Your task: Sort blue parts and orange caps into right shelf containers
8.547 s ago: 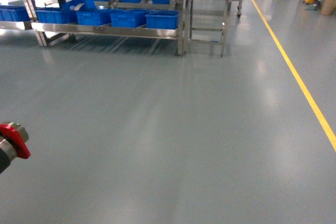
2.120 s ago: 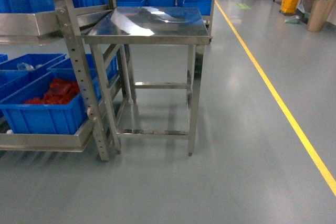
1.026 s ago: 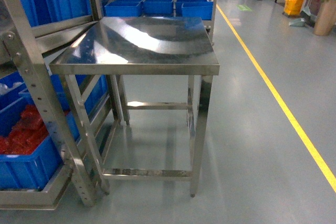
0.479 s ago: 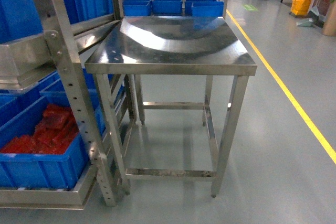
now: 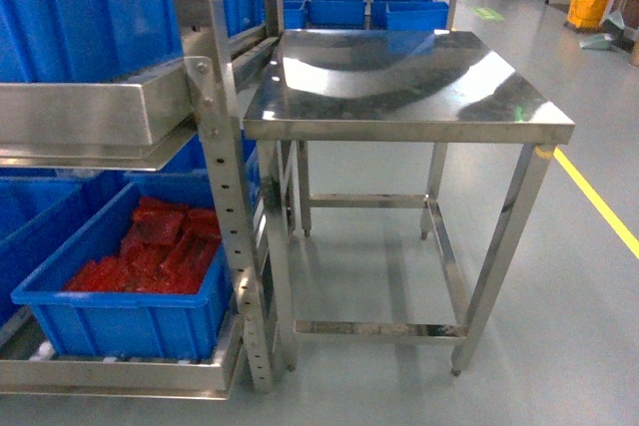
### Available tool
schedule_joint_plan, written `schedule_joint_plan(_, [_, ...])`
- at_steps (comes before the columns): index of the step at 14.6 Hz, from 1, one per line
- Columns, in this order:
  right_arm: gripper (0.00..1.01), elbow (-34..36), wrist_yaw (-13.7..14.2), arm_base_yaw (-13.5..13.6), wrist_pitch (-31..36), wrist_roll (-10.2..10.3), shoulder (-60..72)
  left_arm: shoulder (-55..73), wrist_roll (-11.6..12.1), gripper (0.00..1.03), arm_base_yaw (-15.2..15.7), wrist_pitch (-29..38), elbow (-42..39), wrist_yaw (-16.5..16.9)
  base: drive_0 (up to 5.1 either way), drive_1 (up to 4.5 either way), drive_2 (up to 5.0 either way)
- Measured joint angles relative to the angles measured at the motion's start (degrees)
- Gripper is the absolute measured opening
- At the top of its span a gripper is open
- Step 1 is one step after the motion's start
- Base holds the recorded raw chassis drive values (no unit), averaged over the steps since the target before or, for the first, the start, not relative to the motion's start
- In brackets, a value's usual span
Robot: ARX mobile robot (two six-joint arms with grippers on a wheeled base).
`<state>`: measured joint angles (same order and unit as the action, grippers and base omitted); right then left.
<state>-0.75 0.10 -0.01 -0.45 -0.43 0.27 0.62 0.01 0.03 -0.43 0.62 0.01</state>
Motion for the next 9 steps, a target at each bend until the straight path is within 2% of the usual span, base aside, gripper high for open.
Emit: schedule_joint_plan(9, [0.45, 0.0, 0.0, 0.0, 0.2, 0.0, 0.0, 0.0, 0.0, 0.43, 0.0, 0.1, 0.0, 0.0, -5.1, 2.39, 2.4])
